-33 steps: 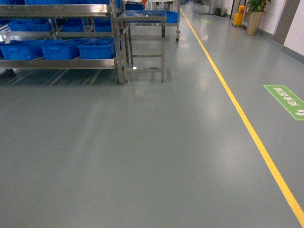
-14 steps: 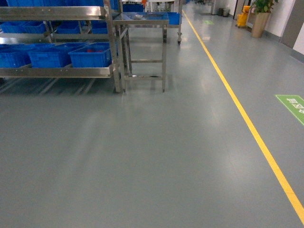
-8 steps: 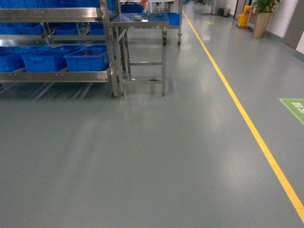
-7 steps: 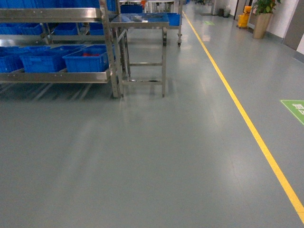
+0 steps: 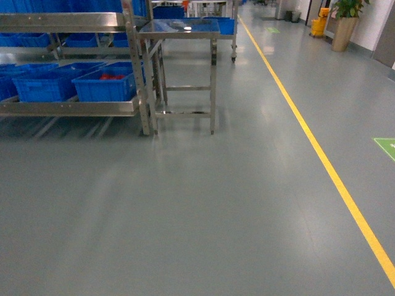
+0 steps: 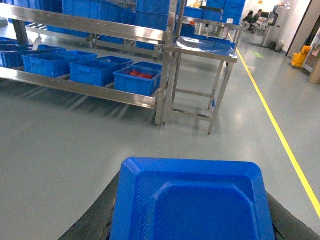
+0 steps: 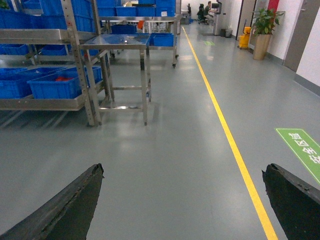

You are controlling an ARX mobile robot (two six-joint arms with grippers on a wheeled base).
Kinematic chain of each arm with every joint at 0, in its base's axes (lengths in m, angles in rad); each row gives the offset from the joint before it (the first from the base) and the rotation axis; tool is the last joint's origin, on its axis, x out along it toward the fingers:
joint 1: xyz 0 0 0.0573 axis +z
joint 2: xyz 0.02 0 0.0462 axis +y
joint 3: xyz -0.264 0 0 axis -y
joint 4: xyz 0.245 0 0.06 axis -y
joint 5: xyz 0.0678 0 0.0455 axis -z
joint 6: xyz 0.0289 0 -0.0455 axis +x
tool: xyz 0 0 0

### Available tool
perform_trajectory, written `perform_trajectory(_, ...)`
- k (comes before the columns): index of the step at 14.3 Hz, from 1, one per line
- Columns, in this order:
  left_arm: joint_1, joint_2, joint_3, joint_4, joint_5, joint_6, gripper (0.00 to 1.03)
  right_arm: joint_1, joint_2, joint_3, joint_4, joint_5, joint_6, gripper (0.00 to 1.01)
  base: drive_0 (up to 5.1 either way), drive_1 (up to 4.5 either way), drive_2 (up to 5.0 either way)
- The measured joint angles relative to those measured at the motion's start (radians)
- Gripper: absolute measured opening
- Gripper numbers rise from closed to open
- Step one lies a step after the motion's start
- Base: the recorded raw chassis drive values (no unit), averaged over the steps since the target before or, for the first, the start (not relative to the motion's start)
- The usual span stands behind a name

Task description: Pick blue part to blue bin on bottom shelf

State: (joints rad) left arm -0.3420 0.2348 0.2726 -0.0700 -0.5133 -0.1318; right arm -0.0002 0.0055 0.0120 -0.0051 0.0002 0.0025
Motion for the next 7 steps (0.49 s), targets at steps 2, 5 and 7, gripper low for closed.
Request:
perform_trajectory(2,0.000,-0.001,0.000,0.002,0.000,0.000,0.43,0.000,0.000,0.000,0.002,0.000,0.000,0.98,0.0,4.08,-4.0)
perform_trajectory(5,0.000,0.001,0.000,-0.001,0.000,0.000,0.43,0.000,0.000,0.000,0.000,0.000,0.000,0.98,0.1,4.10,-4.0)
perform_trajectory(7,0.000,0.000,0.000,0.000,0.000,0.000,0.43,0.000,0.000,0.000,0.002,0.000,0.000,0.98,0.0,4.08,-4.0)
